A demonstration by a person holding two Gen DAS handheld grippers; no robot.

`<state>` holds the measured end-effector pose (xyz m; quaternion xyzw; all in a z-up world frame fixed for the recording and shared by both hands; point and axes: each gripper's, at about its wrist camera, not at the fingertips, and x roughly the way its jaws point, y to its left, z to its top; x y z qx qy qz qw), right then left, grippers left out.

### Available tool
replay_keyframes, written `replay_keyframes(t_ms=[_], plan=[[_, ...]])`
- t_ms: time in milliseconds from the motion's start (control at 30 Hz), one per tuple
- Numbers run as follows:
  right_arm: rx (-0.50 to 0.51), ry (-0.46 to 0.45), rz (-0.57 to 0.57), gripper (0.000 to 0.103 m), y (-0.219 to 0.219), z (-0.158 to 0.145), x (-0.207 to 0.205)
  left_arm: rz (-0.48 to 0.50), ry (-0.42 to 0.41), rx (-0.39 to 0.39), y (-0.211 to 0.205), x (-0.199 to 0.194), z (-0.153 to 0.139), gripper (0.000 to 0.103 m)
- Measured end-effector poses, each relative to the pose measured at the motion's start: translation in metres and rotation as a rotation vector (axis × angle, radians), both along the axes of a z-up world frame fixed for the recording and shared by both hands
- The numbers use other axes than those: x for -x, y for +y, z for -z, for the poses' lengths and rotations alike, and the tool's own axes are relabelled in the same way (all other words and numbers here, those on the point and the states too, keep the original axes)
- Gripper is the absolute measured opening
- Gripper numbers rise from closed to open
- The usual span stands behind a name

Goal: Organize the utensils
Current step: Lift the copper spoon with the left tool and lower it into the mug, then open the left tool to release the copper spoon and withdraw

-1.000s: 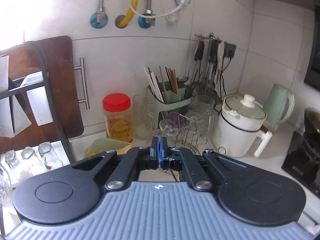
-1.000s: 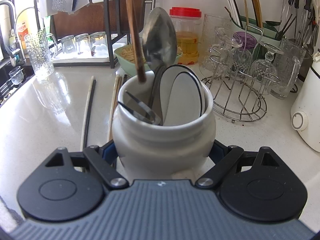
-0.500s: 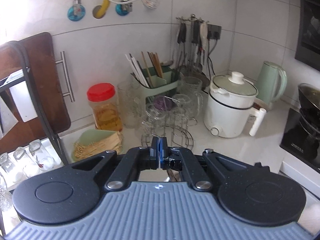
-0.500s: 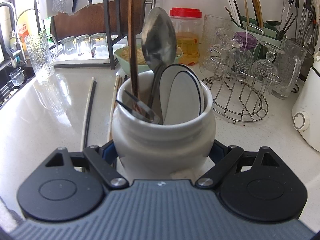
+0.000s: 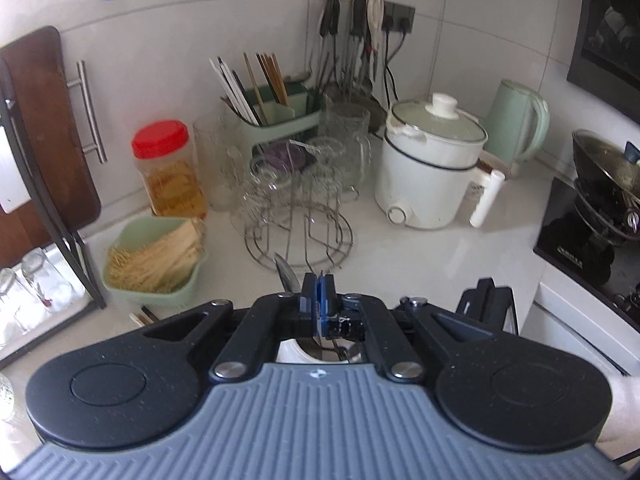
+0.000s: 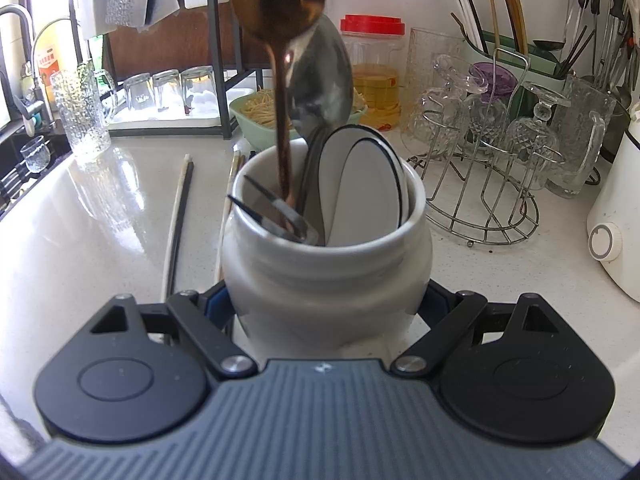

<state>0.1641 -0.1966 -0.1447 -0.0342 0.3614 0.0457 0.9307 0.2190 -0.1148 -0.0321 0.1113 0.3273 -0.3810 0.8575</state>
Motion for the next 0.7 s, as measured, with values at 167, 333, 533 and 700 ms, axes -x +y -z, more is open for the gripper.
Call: replay_keyframes(t_ms=[167,333,533,700], plan=[[-0.004,-0.002,-0.003,0.091,0.000,0.000,0.000,0.010,0.065,-0.028,-0.005,-0.007,0.011,0.002],[-0.006,-0.003,-0.003,0.091,0.000,0.001,0.000,0.010,0.121,-0.037,-0.008,-0.013,0.020,0.002],[-0.007,-0.003,-0.003,0.091,0.000,0.001,0.000,0.013,0.148,-0.036,-0.010,-0.018,0.025,0.002],[-0.006,-0.003,-0.004,0.091,0.001,0.001,0.000,-0.008,0.179,-0.029,-0.009,-0.024,0.025,0.002]])
